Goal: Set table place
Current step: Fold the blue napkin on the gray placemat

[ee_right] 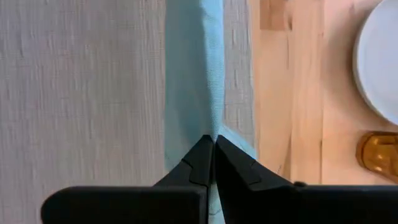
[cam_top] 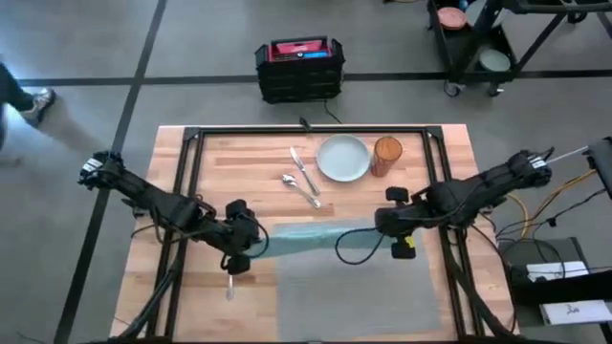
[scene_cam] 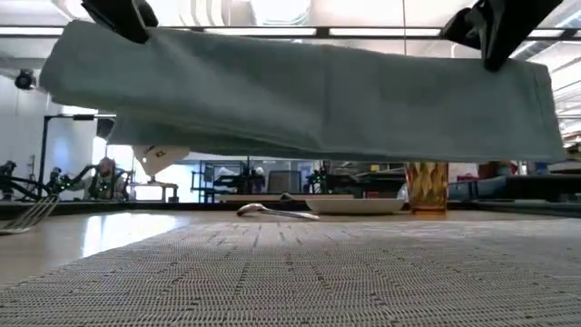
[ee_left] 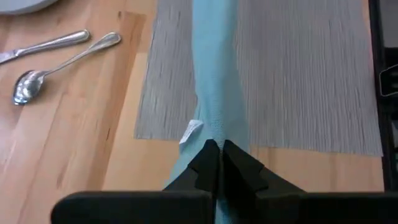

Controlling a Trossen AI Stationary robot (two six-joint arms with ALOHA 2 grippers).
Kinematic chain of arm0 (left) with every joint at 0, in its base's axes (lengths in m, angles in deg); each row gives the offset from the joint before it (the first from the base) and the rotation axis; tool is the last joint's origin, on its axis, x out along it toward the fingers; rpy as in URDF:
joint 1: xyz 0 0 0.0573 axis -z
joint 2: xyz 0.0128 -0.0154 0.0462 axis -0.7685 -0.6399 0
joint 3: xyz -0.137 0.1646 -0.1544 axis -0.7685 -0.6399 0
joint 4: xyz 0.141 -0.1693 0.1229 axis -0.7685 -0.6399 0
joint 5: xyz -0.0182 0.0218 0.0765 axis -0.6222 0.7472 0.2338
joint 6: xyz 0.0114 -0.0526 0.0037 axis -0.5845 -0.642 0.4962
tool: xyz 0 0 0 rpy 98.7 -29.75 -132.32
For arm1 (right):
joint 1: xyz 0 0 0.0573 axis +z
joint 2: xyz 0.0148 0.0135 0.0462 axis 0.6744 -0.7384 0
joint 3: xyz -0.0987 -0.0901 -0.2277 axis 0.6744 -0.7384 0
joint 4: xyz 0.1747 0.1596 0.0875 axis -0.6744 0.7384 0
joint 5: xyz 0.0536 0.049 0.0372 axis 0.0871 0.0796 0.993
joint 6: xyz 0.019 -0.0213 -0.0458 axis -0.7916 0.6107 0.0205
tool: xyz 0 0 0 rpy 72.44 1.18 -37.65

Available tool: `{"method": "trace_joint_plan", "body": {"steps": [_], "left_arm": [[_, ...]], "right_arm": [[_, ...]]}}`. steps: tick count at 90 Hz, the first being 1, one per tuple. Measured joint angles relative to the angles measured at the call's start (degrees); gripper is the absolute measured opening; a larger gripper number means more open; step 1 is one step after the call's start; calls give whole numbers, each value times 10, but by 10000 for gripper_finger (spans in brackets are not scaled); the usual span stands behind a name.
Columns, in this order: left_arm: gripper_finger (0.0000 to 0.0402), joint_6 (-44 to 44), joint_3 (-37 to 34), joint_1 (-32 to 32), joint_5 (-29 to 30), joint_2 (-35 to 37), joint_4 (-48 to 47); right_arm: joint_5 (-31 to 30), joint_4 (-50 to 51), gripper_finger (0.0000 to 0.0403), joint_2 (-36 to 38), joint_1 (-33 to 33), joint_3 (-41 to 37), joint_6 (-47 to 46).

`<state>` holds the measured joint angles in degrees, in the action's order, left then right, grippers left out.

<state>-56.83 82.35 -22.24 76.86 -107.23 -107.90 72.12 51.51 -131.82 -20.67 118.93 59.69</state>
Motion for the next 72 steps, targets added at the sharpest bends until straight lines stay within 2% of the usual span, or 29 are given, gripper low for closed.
{"method": "trace_joint_plan", "body": {"steps": [7, 21, 41, 61, 72], "left_arm": [[0, 5, -3, 14, 8, -11, 13], [0, 23, -4, 52, 66, -71, 21], [0, 33, 2, 81, 213, -203, 18], [0, 33, 97, 109, 273, -304, -56], [0, 22, 131, 117, 258, -333, -62]], "right_arm": [[-26, -6, 0, -2, 31, -12, -20], [-109, -32, 0, -4, 108, -45, -78], [-224, -14, 0, -43, 185, -83, -170], [-269, 15, 0, -115, 249, -80, -249], [-252, -9, 0, -147, 269, -77, -275]]}}
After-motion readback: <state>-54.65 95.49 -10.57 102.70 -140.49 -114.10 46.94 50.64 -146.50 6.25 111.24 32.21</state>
